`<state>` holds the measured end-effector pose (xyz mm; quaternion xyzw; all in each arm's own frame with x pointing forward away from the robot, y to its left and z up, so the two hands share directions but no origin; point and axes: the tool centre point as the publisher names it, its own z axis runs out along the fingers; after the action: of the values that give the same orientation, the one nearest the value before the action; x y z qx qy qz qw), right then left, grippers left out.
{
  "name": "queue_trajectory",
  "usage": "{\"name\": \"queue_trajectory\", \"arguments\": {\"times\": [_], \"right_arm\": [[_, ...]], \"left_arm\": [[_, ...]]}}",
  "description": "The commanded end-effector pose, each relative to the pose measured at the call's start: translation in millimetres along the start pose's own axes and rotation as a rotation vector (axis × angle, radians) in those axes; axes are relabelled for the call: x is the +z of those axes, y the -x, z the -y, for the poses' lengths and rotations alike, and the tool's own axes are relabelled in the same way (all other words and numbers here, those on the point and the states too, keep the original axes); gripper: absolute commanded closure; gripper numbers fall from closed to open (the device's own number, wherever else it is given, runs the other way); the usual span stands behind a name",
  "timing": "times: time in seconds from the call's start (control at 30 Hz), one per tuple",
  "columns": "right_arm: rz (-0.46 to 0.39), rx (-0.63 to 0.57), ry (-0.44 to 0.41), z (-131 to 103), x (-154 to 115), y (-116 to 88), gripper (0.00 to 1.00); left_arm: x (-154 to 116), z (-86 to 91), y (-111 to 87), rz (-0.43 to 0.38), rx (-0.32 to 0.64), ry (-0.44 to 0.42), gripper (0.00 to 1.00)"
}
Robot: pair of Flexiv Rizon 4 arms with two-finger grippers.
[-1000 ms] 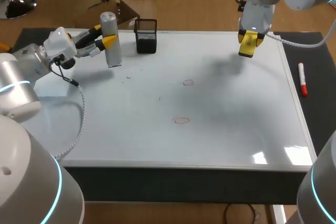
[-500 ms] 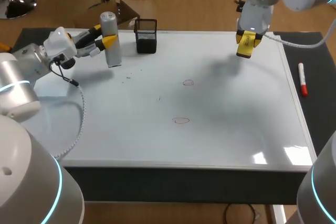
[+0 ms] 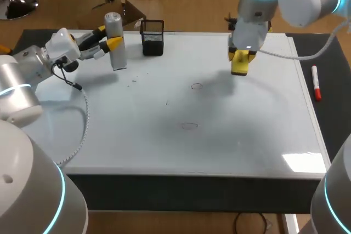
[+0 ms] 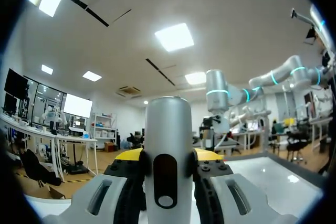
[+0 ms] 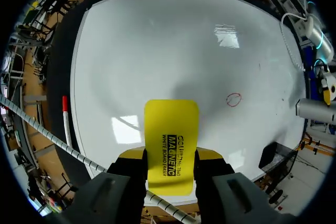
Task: Pick up the inspection probe, press it on each red-marked spot on the whiteboard one by one, put down the probe, pick up the eraser, and wipe off all the red marks.
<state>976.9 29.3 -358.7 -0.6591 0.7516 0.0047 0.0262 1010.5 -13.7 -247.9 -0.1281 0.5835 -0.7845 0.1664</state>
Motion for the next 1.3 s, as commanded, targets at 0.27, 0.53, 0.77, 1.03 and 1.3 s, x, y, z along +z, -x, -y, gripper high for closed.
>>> {"name": "queue_trajectory", "arguments": {"times": [0.27, 0.53, 0.77, 1.03, 1.3], "right_arm": [[0.024, -0.103, -0.067, -72.8, -8.0, 61.9, 1.00], [0.038, -0.159, -0.057, -103.1, -3.8, 89.1, 1.00], [0.044, -0.246, -0.027, -102.4, 6.8, 107.9, 1.00], [0.061, -0.318, -0.004, -85.0, 22.7, 126.6, 1.00], [0.066, -0.366, 0.033, -73.8, 38.1, 142.0, 1.00]], "left_arm": [[0.6, 1.0, -1.4, 0.005, 0.003, -0.001, 1.00], [0.6, 1.0, -1.4, 0.005, 0.003, -0.001, 1.00], [0.6, 1.0, -1.4, 0.005, 0.003, -0.001, 1.00], [0.6, 1.0, -1.4, 0.005, 0.003, -0.001, 1.00], [0.6, 1.0, -1.4, 0.005, 0.003, -0.001, 1.00]]}}
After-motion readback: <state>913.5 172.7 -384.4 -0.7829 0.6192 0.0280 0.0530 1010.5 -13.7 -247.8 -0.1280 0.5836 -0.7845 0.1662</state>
